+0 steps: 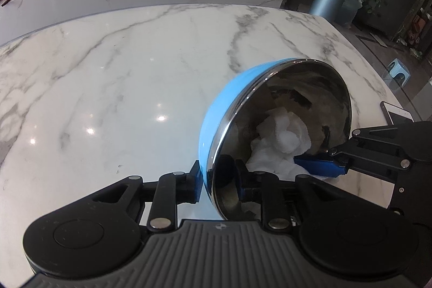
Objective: Clean bowl
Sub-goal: 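Hold the tilted bowl with the left gripper while the right wipes deep inside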
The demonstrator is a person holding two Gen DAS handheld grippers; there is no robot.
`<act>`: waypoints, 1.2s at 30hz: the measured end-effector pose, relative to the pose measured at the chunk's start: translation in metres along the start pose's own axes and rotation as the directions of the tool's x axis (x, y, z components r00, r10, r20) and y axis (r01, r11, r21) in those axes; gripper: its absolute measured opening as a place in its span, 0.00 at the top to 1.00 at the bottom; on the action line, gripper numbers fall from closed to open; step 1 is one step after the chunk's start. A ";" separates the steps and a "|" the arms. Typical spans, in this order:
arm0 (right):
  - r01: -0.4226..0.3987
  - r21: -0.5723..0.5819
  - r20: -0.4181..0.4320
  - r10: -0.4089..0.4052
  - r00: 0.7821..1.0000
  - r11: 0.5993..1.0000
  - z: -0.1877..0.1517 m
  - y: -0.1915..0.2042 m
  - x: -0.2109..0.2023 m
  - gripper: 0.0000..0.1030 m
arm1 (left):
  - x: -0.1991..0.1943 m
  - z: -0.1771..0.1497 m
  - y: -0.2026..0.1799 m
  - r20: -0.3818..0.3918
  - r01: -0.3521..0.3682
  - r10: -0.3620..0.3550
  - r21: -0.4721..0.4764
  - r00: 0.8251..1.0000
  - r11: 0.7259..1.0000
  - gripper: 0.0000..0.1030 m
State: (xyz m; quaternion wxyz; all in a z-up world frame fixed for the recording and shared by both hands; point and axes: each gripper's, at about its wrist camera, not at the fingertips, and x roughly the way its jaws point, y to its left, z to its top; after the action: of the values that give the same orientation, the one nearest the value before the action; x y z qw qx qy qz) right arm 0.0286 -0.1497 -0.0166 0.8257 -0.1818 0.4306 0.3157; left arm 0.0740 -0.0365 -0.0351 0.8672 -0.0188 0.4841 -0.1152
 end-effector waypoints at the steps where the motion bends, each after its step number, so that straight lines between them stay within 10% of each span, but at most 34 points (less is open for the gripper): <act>1: 0.013 -0.019 -0.001 -0.013 1.000 1.000 0.000 0.002 0.000 0.72 | -0.001 0.000 -0.003 -0.001 -0.010 0.010 0.022 1.000 1.000 0.79; 12: 0.277 -0.277 0.051 -0.274 0.960 0.920 -0.008 0.031 -0.004 0.75 | -0.008 -0.002 -0.010 0.000 -0.043 0.043 0.097 0.999 0.994 0.83; 30: 0.002 0.115 -0.034 0.002 0.999 0.993 0.005 -0.018 -0.004 0.75 | 0.005 -0.001 0.010 0.016 0.060 -0.058 -0.114 0.998 0.992 0.76; 36: -0.003 0.108 -0.030 0.006 1.000 0.994 0.004 -0.015 -0.005 0.75 | 0.003 0.003 -0.005 0.009 0.008 -0.008 -0.011 1.000 1.000 0.84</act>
State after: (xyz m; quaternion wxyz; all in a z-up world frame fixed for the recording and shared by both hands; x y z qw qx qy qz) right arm 0.0388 -0.1601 -0.0104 0.8270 -0.1408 0.4598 0.2911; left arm 0.0773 -0.0420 -0.0353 0.8688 -0.0262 0.4806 -0.1161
